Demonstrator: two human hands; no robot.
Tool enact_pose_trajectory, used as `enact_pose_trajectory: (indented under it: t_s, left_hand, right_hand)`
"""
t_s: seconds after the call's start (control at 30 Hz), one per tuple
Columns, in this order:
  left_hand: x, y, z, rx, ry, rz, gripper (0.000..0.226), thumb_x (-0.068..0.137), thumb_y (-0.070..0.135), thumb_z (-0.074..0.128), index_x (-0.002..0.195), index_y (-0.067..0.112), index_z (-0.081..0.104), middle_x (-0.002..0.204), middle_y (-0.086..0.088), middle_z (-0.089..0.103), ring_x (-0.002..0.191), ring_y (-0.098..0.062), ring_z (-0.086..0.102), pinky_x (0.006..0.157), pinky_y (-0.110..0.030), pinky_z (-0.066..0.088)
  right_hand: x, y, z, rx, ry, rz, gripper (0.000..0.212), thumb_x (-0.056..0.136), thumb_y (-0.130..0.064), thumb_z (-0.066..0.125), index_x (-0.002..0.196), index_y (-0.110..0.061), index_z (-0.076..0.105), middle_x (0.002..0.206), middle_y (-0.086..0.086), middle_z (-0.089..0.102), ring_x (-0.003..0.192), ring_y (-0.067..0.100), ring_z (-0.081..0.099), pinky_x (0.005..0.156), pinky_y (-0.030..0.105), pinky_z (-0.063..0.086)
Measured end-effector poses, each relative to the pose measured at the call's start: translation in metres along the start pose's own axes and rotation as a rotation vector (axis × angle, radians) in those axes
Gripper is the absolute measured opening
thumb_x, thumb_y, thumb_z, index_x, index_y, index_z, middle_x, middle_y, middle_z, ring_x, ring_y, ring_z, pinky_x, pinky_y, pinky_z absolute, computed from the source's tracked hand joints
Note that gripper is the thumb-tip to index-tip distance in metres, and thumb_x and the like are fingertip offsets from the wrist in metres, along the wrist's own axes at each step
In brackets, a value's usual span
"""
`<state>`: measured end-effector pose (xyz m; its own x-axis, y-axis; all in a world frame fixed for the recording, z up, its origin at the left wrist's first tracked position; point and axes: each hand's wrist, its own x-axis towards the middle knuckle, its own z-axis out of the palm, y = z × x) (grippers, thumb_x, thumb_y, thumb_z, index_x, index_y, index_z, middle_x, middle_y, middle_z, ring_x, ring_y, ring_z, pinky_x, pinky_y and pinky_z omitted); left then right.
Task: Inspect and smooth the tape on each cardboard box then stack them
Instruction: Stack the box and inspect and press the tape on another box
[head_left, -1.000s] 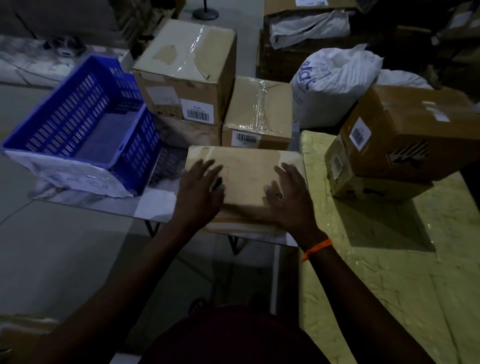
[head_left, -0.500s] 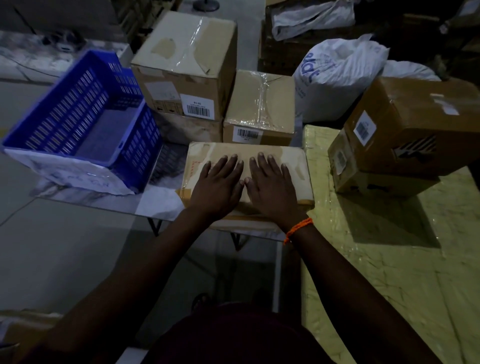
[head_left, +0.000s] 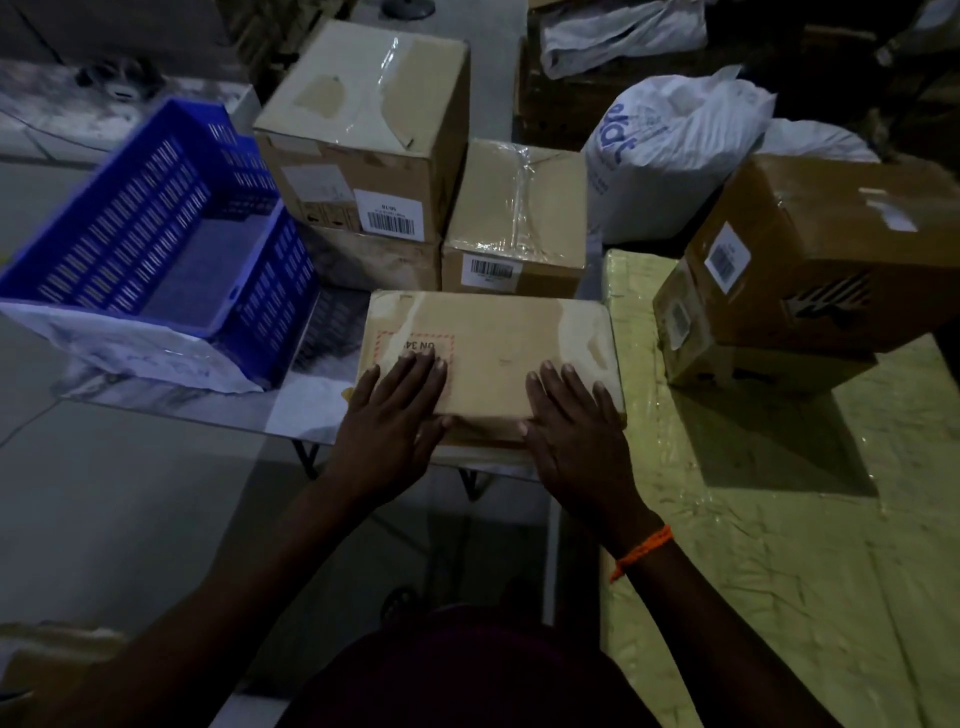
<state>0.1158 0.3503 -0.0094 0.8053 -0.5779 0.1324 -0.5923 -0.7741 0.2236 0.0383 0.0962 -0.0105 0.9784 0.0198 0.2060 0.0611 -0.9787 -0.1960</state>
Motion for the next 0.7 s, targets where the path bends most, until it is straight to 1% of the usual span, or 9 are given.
enact_pose_trajectory:
  t_s: [0.17,0.23,0.3,0.37,0.43,0.53,0.6,0.67,0.7]
  left_hand:
    - [0.011,0.002,-0.002,-0.051,-0.025,-0.048,0.071,0.103,0.062,0.023,0.159,0.019,0.034,0.166,-0.005,0.028,0.155,-0.023,0.022,0.125,-0.05,0.015]
    - [0.011,0.002,-0.001,-0.05,-0.028,-0.058,0.073,0.102,0.064,0.023,0.158,0.019,0.035,0.167,-0.005,0.028,0.155,-0.024,0.022,0.125,-0.053,0.014]
    - [0.009,0.002,0.0,-0.016,-0.04,-0.061,0.078,0.1,0.069,0.022,0.16,0.02,0.031,0.168,-0.006,0.025,0.156,-0.026,0.019,0.125,-0.057,0.012]
    - [0.009,0.002,-0.002,-0.008,-0.071,-0.081,0.082,0.098,0.074,0.023,0.161,0.022,0.028,0.169,-0.008,0.021,0.156,-0.028,0.015,0.124,-0.059,0.01]
    - [0.009,-0.003,-0.005,-0.017,-0.083,-0.106,0.084,0.096,0.077,0.024,0.162,0.024,0.025,0.17,-0.007,0.018,0.157,-0.028,0.012,0.124,-0.061,0.009]
    - [-0.001,-0.026,-0.018,-0.117,-0.034,-0.156,0.083,0.095,0.078,0.024,0.162,0.029,0.022,0.171,-0.001,0.013,0.158,-0.021,0.007,0.124,-0.059,0.005]
    - [-0.012,-0.048,-0.031,-0.239,0.02,-0.242,0.08,0.095,0.075,0.026,0.161,0.031,0.027,0.17,0.003,0.017,0.157,-0.019,0.011,0.123,-0.06,0.005]
    - [-0.017,-0.063,-0.048,-0.32,0.042,-0.34,0.08,0.094,0.076,0.027,0.158,0.028,0.033,0.168,0.001,0.026,0.154,-0.022,0.022,0.122,-0.064,0.014]
    - [-0.017,-0.064,-0.058,-0.366,0.036,-0.396,0.083,0.093,0.079,0.027,0.156,0.025,0.037,0.165,-0.002,0.032,0.151,-0.025,0.03,0.121,-0.062,0.02]
  right_hand:
    - [0.011,-0.002,-0.004,0.066,0.019,0.084,0.057,0.104,-0.047,0.034,0.149,-0.018,0.053,0.161,0.008,0.043,0.153,0.027,0.032,0.124,0.05,0.017]
    - [0.01,0.002,-0.004,0.158,0.119,0.185,0.057,0.1,-0.047,0.047,0.144,-0.012,0.057,0.159,0.014,0.044,0.149,0.031,0.036,0.122,0.05,0.024]
    - [0.002,0.004,-0.004,0.294,0.241,0.352,0.066,0.095,-0.05,0.061,0.146,-0.009,0.049,0.158,0.016,0.041,0.145,0.031,0.038,0.118,0.047,0.033]
    - [-0.004,0.0,-0.006,0.536,0.277,0.569,0.078,0.091,-0.049,0.072,0.152,-0.013,0.04,0.154,0.013,0.043,0.141,0.028,0.041,0.115,0.048,0.041]
    - [-0.002,-0.007,-0.011,0.703,0.279,0.663,0.077,0.089,-0.044,0.077,0.152,-0.016,0.042,0.148,0.008,0.051,0.134,0.024,0.049,0.108,0.049,0.049]
    - [0.01,-0.023,-0.029,0.77,0.349,0.526,0.059,0.096,-0.048,0.067,0.146,-0.018,0.052,0.136,-0.003,0.056,0.121,0.014,0.057,0.096,0.038,0.056]
    - [0.021,-0.041,-0.042,0.8,0.355,0.394,0.049,0.103,-0.046,0.056,0.144,-0.02,0.055,0.133,-0.005,0.056,0.12,0.009,0.058,0.094,0.026,0.053]
    - [0.035,-0.056,-0.049,0.85,0.319,0.242,0.04,0.107,-0.035,0.051,0.143,-0.016,0.057,0.136,0.0,0.058,0.125,0.008,0.057,0.096,0.017,0.049]
    - [0.043,-0.063,-0.052,0.9,0.3,0.177,0.038,0.108,-0.029,0.05,0.141,-0.013,0.059,0.138,0.003,0.06,0.128,0.01,0.057,0.098,0.016,0.048]
